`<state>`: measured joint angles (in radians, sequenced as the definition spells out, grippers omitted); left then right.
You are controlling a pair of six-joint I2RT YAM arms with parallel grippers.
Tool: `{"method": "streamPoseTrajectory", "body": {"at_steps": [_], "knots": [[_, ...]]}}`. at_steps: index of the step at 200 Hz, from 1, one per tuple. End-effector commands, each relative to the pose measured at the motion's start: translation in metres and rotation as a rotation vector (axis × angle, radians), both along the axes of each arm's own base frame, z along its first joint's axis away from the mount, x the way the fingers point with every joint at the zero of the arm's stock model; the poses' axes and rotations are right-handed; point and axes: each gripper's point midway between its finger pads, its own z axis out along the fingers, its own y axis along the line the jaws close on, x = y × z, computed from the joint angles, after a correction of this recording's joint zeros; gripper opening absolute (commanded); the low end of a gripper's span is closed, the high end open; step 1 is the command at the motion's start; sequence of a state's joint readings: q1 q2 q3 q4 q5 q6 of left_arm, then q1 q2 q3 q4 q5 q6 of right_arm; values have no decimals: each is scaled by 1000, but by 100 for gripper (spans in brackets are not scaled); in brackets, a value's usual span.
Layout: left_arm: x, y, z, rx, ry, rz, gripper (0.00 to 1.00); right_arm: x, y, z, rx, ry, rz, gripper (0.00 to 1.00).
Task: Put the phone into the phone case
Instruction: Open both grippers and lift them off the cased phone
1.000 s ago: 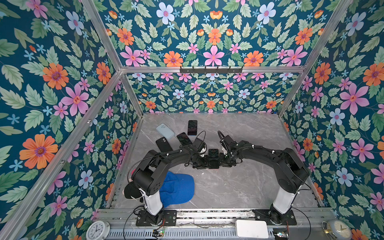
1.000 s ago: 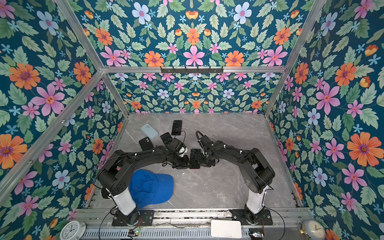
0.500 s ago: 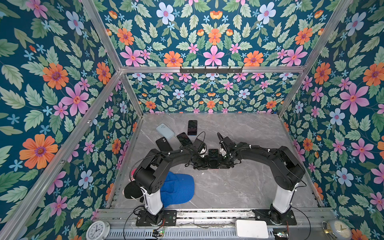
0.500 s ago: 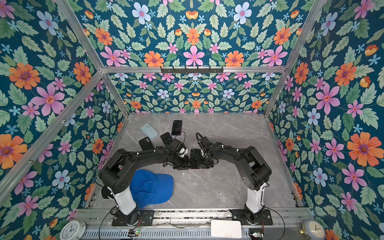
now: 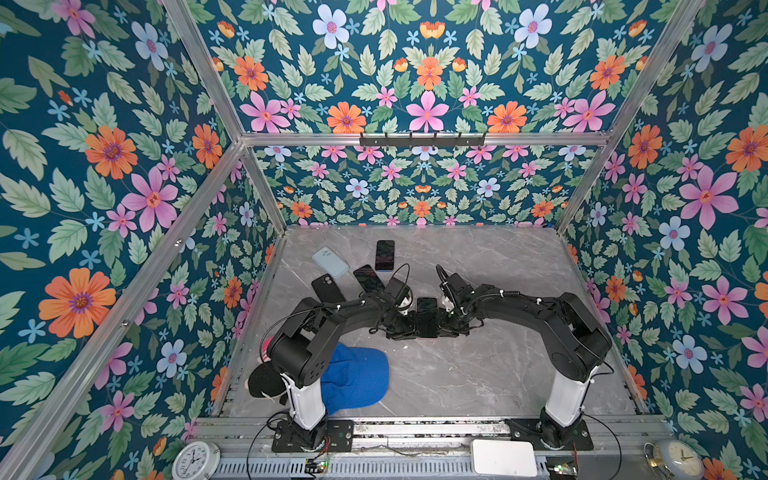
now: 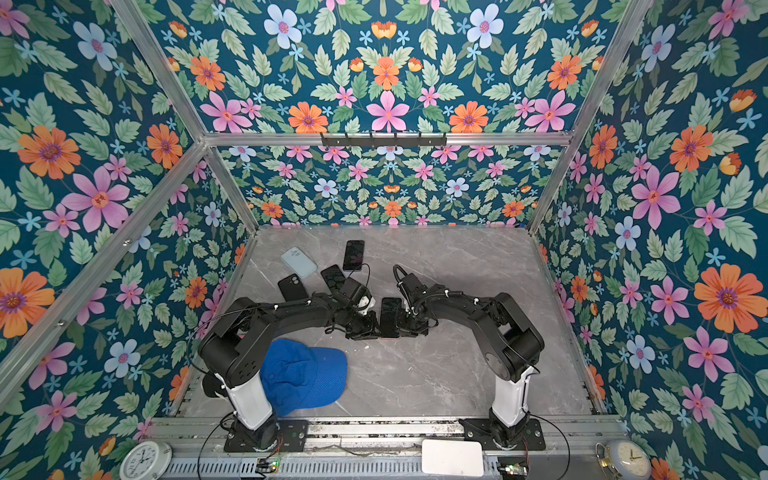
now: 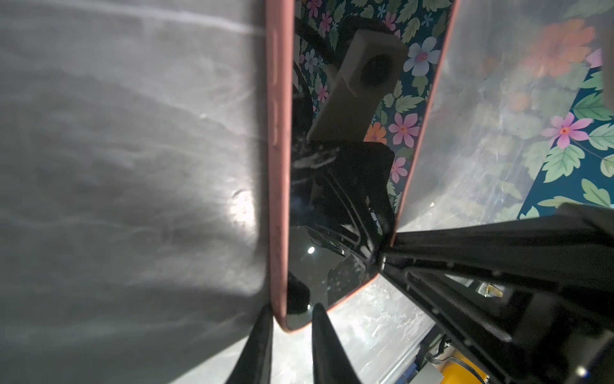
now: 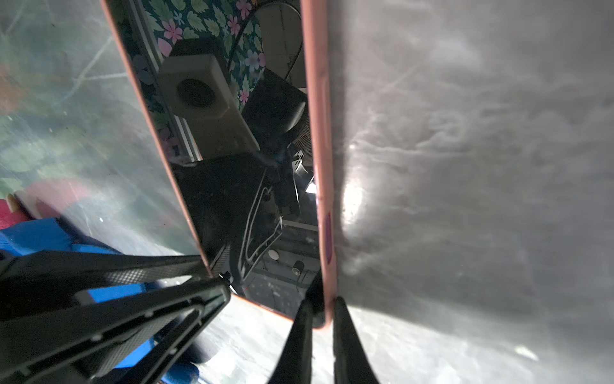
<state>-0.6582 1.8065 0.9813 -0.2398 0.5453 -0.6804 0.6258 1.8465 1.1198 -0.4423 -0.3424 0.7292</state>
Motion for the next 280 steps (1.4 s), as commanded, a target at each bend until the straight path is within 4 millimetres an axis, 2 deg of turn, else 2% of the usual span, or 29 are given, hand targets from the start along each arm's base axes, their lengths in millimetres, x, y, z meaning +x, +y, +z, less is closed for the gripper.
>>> {"method": "streamPoseTrajectory", "body": {"at_steps": [1, 24, 35, 69, 119, 143, 195, 226, 280], "knots": [[1, -2, 4, -9, -18, -1, 21, 0, 7, 2, 29, -1, 2, 12], [4, 6, 8, 34, -44, 1, 21, 0, 2, 7, 4, -22, 9, 13], [6, 9, 12, 61, -60, -8, 25, 4, -1, 12, -6, -43, 14, 16], [26, 21, 16, 138, -108, -27, 35, 33, -12, 32, -116, -169, 39, 24], [78, 7, 20, 121, -174, -30, 49, 76, -17, 37, -79, -223, 7, 29], [92, -1, 17, 106, -173, -38, 54, 90, -18, 37, -49, -231, -7, 33], [102, -7, 4, 83, -139, -38, 52, 99, -7, 23, 5, -195, -1, 35], [101, -14, 2, 49, -125, -46, 48, 100, -3, 14, 22, -175, -1, 35], [96, -19, -3, 9, -104, -38, 33, 97, 0, 0, 32, -144, -3, 35]]}}
